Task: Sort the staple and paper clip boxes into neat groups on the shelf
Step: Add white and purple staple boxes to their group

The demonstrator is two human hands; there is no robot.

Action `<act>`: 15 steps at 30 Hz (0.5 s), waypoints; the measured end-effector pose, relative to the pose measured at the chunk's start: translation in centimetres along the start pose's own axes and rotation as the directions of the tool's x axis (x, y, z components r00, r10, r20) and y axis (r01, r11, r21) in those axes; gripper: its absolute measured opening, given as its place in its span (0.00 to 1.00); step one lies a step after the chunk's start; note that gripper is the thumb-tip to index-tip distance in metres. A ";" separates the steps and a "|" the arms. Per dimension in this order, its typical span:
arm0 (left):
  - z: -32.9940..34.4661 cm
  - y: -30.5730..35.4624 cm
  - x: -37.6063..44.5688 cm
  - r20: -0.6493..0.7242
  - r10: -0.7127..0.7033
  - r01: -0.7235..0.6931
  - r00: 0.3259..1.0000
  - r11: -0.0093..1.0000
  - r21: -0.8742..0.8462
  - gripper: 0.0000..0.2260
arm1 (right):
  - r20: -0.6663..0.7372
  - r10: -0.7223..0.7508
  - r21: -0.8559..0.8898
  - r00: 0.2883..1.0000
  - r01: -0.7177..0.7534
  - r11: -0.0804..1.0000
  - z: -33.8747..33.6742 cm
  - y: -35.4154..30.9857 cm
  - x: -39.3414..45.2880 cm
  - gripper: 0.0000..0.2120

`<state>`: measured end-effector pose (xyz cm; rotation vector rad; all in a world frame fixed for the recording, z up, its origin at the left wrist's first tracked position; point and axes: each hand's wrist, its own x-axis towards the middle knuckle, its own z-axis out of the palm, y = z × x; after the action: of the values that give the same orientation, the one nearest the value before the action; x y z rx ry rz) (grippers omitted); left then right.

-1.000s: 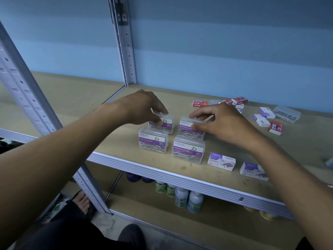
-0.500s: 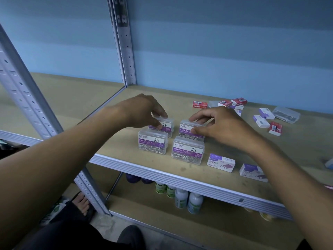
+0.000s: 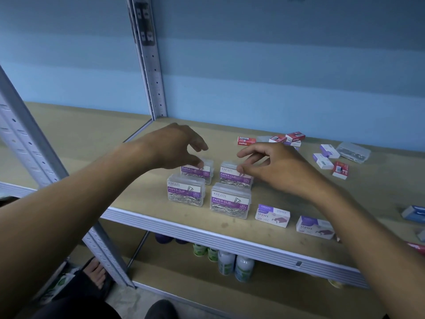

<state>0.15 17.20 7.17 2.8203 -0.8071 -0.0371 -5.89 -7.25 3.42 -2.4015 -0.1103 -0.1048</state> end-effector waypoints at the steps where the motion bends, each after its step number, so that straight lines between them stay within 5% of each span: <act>1: -0.1 0.3 0.1 -0.022 0.010 -0.010 1.000 1.000 -0.007 0.20 | -0.005 0.003 0.000 1.000 -0.003 1.000 -0.2 0.0 -0.1 0.13; 15: 0.9 7.1 3.1 -0.085 0.152 -0.160 0.985 0.984 -0.083 0.15 | -0.072 0.139 -0.092 0.988 -0.145 0.985 -4.2 3.9 -2.0 0.07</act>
<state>-0.99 9.57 7.86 2.6482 -0.9799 0.0596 -7.66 -13.04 3.71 -2.4915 0.0991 -0.1246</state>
